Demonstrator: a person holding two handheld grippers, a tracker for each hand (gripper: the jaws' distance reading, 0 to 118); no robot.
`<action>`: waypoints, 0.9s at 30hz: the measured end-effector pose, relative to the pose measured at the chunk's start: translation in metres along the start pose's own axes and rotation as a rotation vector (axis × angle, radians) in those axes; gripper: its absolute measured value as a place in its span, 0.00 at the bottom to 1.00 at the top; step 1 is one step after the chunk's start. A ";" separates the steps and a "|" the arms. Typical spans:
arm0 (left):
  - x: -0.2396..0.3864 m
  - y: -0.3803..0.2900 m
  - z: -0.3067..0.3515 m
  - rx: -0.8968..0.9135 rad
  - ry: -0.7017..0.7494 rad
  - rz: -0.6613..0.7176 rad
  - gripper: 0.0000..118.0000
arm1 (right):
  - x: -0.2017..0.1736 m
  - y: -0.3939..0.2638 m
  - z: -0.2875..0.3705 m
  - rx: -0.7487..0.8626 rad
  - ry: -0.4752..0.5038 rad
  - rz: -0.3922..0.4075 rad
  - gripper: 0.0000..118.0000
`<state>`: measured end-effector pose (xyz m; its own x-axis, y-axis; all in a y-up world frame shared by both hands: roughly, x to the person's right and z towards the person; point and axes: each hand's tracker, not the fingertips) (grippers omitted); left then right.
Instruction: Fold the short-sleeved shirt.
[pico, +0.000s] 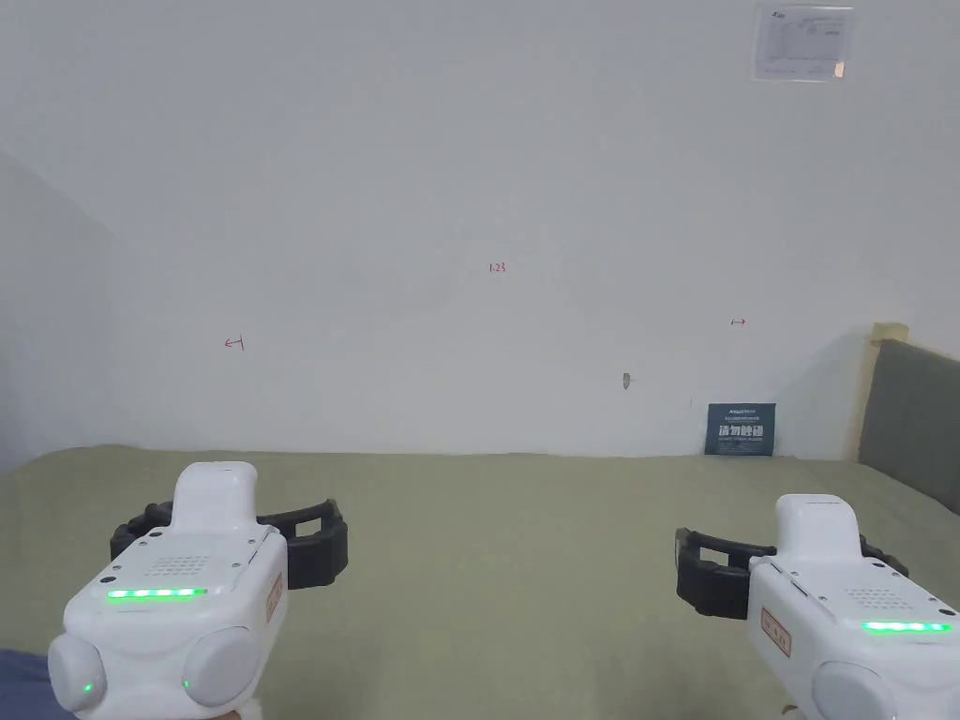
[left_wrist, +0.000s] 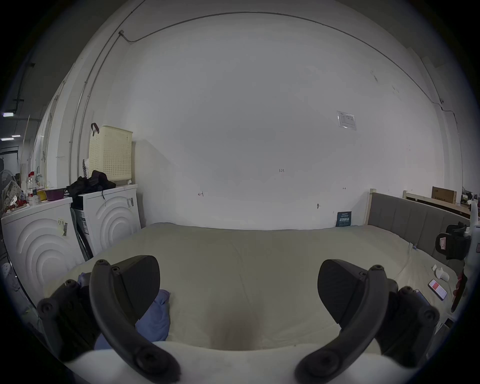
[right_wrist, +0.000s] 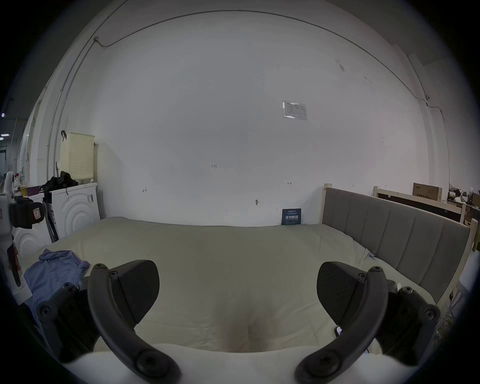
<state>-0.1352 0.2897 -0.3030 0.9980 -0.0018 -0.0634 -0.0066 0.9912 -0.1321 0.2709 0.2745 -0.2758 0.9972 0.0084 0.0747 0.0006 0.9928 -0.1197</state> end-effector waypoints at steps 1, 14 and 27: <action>0.000 0.000 0.000 -0.002 0.000 -0.002 1.00 | 0.000 0.000 0.000 0.001 0.003 0.001 1.00; -0.002 0.004 0.002 0.004 -0.018 0.000 1.00 | 0.000 0.002 -0.002 0.009 0.018 0.012 1.00; 0.000 0.004 0.001 0.004 -0.002 -0.006 1.00 | 0.000 0.003 -0.005 0.008 0.022 0.016 1.00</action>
<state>-0.1354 0.2937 -0.3021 0.9981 -0.0080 -0.0610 0.0001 0.9917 -0.1287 0.2714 0.2770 -0.2809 0.9985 0.0216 0.0507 -0.0157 0.9935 -0.1130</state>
